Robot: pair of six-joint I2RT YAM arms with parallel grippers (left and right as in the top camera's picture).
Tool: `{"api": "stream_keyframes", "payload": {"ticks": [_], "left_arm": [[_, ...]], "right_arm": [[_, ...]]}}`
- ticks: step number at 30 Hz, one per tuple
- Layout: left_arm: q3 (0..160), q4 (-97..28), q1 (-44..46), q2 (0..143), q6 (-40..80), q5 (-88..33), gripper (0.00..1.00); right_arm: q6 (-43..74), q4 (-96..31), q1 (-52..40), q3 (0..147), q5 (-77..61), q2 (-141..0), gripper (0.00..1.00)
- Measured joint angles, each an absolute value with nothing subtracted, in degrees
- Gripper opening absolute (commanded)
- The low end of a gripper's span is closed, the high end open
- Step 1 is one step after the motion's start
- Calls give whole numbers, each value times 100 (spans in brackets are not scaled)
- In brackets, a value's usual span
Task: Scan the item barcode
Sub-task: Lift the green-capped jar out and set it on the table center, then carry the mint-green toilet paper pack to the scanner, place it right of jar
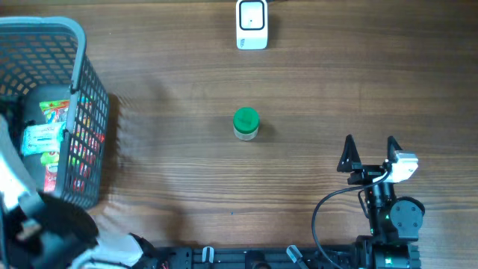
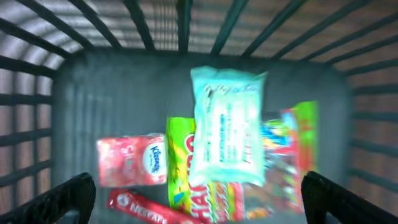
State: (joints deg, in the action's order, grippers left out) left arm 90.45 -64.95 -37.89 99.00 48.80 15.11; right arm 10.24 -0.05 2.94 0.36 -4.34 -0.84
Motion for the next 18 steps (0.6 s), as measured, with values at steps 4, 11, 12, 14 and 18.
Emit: {"api": "stream_keyframes", "payload": {"ticks": [4, 11, 12, 14, 18], "left_arm": [[9024, -6173, -3789, 10912, 4847, 1463, 100], [9021, -5666, -3789, 11618, 4657, 1052, 100], [9021, -5664, -3789, 11640, 4657, 993, 92], [9021, -5655, -3789, 11681, 4624, 899, 62], [8982, -5776, -3785, 11749, 4571, 801, 7]], "right_arm": [[1024, -5, 294, 36, -434, -84, 100], [1024, -5, 294, 36, -434, -84, 100], [1024, -5, 294, 34, -434, -84, 100], [1024, -3, 294, 36, -434, -84, 100], [1024, -5, 294, 36, -434, -84, 100]]}}
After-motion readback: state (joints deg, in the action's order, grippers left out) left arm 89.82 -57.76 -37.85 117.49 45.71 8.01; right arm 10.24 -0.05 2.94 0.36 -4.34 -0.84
